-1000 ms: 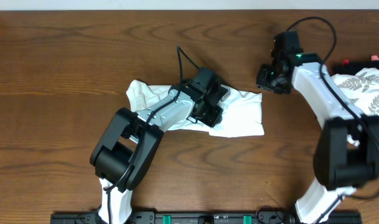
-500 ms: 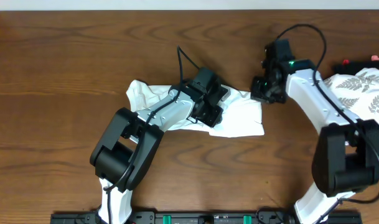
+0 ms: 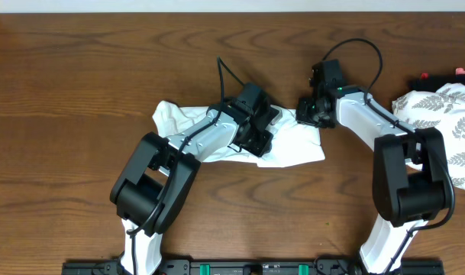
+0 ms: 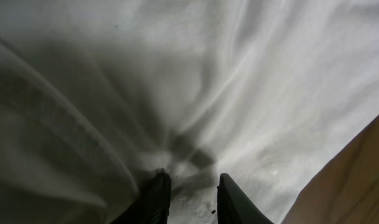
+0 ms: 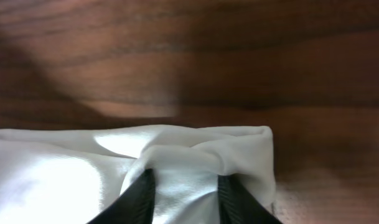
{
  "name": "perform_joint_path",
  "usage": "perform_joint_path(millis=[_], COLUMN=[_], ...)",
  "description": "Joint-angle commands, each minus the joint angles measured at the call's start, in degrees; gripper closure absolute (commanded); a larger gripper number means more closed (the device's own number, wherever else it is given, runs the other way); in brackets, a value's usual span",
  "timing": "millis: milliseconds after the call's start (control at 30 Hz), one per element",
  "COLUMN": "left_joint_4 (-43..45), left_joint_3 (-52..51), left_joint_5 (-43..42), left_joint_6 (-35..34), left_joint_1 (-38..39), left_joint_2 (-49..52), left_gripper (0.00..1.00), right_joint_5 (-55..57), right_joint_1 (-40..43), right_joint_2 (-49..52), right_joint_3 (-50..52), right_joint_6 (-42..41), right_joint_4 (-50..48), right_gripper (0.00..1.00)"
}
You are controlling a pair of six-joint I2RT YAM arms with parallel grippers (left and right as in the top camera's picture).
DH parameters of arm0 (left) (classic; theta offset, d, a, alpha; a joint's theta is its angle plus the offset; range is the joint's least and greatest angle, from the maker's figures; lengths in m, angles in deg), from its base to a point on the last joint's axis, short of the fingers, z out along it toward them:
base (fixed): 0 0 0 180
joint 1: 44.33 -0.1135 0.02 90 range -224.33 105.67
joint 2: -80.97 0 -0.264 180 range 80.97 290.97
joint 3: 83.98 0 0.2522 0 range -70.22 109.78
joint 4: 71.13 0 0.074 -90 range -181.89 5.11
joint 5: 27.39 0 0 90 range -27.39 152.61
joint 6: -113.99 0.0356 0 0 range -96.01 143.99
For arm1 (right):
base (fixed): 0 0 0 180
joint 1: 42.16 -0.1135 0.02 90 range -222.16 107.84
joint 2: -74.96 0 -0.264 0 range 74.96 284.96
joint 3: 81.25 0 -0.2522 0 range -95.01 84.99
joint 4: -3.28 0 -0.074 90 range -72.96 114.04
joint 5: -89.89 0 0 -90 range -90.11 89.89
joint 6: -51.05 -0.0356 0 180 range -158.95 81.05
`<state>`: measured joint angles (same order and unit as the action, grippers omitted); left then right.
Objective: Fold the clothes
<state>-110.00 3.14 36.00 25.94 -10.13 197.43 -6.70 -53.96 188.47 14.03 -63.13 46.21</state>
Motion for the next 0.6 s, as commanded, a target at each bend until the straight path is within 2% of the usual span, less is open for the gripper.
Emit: perform_joint_path(millis=[0,267,400,567], left_joint_4=[-2.1,-1.8,-1.4,-1.5], left_joint_3=[-1.2,-1.2,-1.2,-1.2], left_joint_5=[2.9,2.9,3.0,3.0], left_joint_6=[0.4,0.5,0.8,0.9], left_joint_1=[-0.2,-0.2,-0.8,-2.1], left_joint_2=[1.3,1.2,0.6,-1.4], left_gripper=[0.73,0.73,0.71,0.61], right_joint_5=[1.6,-1.0,-1.0,0.0], right_joint_1=[-0.1,1.5,1.5,1.5], right_joint_2=[4.5,4.0,0.6,-7.9], right_joint_3=[1.3,1.2,1.0,0.4], right_joint_6=[-1.1,-0.9,1.3,3.9], right_joint_4=[-0.7,1.1,2.8,4.3], right_gripper=[0.65,0.64,0.63,0.60])
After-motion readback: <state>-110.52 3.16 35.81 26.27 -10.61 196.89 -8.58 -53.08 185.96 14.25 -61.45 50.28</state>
